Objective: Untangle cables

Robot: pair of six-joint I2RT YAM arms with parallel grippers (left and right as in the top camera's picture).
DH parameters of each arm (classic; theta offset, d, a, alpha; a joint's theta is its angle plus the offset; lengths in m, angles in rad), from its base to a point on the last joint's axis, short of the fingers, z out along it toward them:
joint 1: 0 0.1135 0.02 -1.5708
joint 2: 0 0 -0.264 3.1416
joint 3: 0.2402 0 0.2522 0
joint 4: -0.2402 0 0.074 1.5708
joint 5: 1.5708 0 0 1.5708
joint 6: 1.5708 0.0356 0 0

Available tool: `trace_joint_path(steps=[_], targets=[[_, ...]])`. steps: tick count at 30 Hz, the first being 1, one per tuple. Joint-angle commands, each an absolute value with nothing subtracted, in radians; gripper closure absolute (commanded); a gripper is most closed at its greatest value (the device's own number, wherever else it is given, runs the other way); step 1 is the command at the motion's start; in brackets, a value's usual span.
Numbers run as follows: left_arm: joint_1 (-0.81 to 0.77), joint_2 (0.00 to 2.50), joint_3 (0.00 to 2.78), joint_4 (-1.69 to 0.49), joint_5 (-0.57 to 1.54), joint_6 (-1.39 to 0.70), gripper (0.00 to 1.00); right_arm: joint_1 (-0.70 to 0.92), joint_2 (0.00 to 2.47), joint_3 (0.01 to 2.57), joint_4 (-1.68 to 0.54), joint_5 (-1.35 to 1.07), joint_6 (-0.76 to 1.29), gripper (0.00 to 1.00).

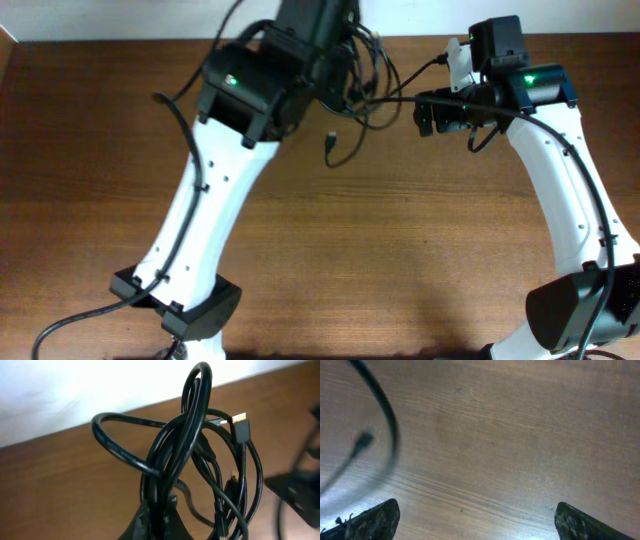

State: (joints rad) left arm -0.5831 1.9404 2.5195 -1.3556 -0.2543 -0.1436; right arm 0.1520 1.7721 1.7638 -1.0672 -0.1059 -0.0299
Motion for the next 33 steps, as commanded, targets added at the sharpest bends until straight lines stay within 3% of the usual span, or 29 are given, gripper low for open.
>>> trace_joint_path(steps=[1,14,19,26,33], targets=[[-0.635,1.901,2.55,-1.358,-0.252,-0.164,1.0,0.157,1.775,1.76,-1.061,-0.121,-0.037,0.02],[-0.642,1.893,2.55,-1.344,-0.25,-0.171,1.0,0.228,1.819,1.655,-0.987,-0.133,-0.025,0.0],[-0.641,1.891,2.55,-1.345,-0.25,-0.165,1.0,0.254,1.819,1.655,-0.936,-0.387,-0.052,0.01],[-0.641,1.87,2.59,-1.344,-0.251,-0.155,1.0,0.255,1.819,1.655,-0.953,-0.231,-0.056,0.01],[-0.641,1.84,2.622,-1.363,-0.262,-0.156,1.0,0.262,1.819,1.655,-0.901,-0.301,-0.051,0.02]])
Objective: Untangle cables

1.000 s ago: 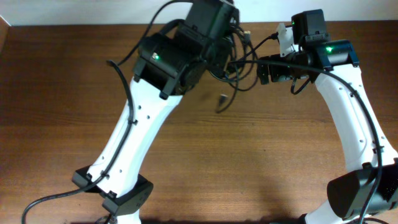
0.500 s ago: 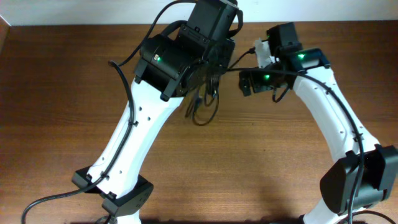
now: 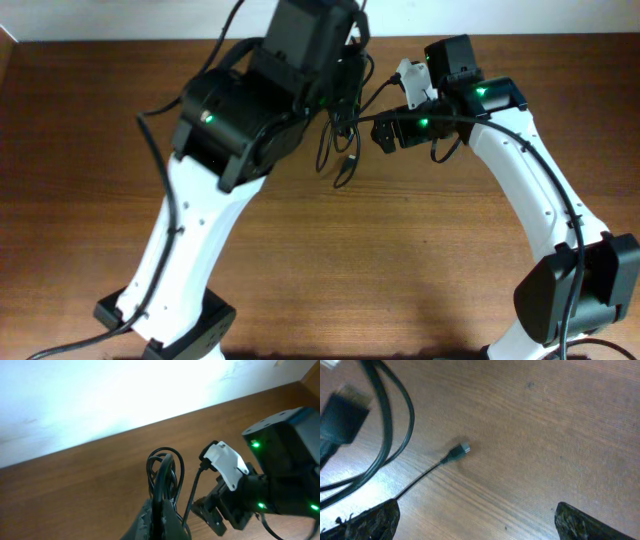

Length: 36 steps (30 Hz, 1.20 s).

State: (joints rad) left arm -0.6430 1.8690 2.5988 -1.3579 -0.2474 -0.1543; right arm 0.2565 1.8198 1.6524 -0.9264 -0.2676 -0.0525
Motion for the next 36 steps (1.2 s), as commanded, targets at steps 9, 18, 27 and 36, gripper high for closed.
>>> trace_joint_path(steps=[9,18,27,36], targets=[[-0.641,1.84,2.622,-1.366,-0.262,-0.155,1.0,0.356,1.819,1.655,-0.708,-0.59,0.072,0.02],[-0.661,1.838,2.624,-1.348,-0.258,-0.148,1.0,0.421,1.826,1.655,-0.633,-0.524,0.083,0.02],[-0.594,1.854,2.664,-1.287,0.012,-0.236,1.0,0.376,1.847,1.654,-0.772,-0.377,0.015,0.01],[-0.57,1.889,2.665,-1.222,0.207,-0.25,1.0,0.32,1.848,1.654,-0.812,-0.348,-0.019,0.91]])
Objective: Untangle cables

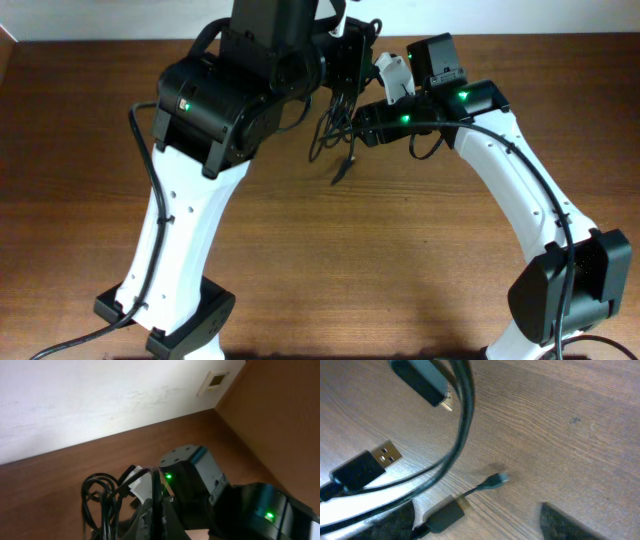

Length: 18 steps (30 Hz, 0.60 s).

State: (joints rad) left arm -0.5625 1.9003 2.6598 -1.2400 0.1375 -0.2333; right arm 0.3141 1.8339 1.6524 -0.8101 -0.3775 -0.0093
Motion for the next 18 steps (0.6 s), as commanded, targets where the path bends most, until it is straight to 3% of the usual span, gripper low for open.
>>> trace_joint_path(steps=[1,9,10,11,14,18], targets=[[-0.57,1.889,2.665,-1.221,0.226,-0.25,1.0,0.32,1.849,1.652,-0.812,-0.333,-0.018,0.96],[-0.569,1.889,2.665,-1.244,0.213,-0.245,1.0,0.282,1.863,1.614,-0.828,-0.225,-0.018,0.95],[-0.569,1.889,2.665,-1.246,0.213,-0.245,1.0,0.265,1.863,1.614,-0.827,-0.237,-0.018,0.34],[-0.569,1.889,2.665,-1.245,0.214,-0.246,1.0,0.252,1.868,1.614,-0.819,-0.242,-0.018,0.02],[-0.569,1.889,2.665,-1.242,0.215,-0.246,1.0,0.257,1.875,1.614,-0.752,-0.29,-0.012,0.02],[-0.569,1.889,2.665,-1.242,0.218,-0.246,1.0,0.256,1.875,1.614,-0.496,-0.751,0.118,0.02]])
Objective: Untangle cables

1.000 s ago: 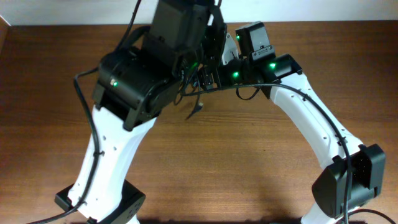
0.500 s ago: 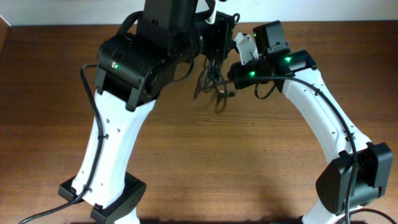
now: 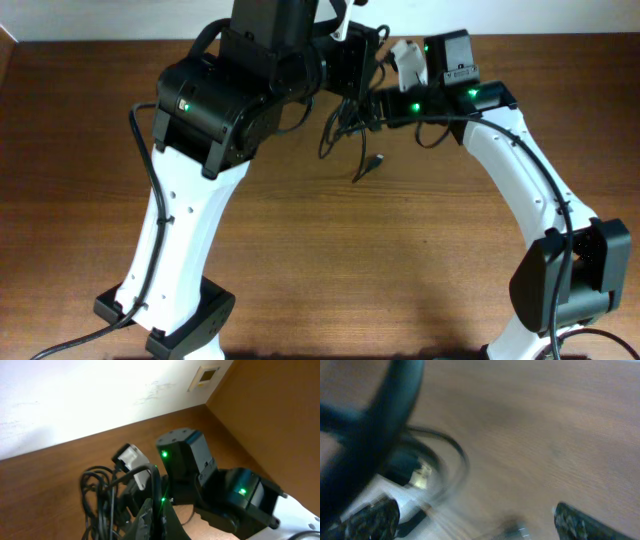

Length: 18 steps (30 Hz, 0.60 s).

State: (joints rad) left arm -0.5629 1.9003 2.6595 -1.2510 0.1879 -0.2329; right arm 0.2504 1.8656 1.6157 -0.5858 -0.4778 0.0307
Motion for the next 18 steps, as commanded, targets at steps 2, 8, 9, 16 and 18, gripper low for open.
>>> trace_joint_path(steps=[2,8,9,16,18], targets=[[-0.569,1.889,2.665,-1.243,0.221,-0.245,1.0,0.255,1.875,1.614,-0.428,-0.854,0.133,0.01],[-0.57,1.889,2.665,-1.241,0.224,-0.246,1.0,0.267,1.882,1.613,-0.384,-0.905,0.14,0.01],[-0.57,1.889,2.665,-1.234,0.237,-0.246,1.0,0.286,1.896,1.613,-0.371,-0.901,0.14,0.01],[-0.588,1.889,2.665,-1.221,0.248,-0.242,1.0,0.363,2.02,1.613,-0.281,-0.877,0.193,0.01],[-0.588,1.889,2.665,-1.222,0.249,-0.242,1.0,0.366,2.038,1.613,-0.284,-0.818,0.193,0.0]])
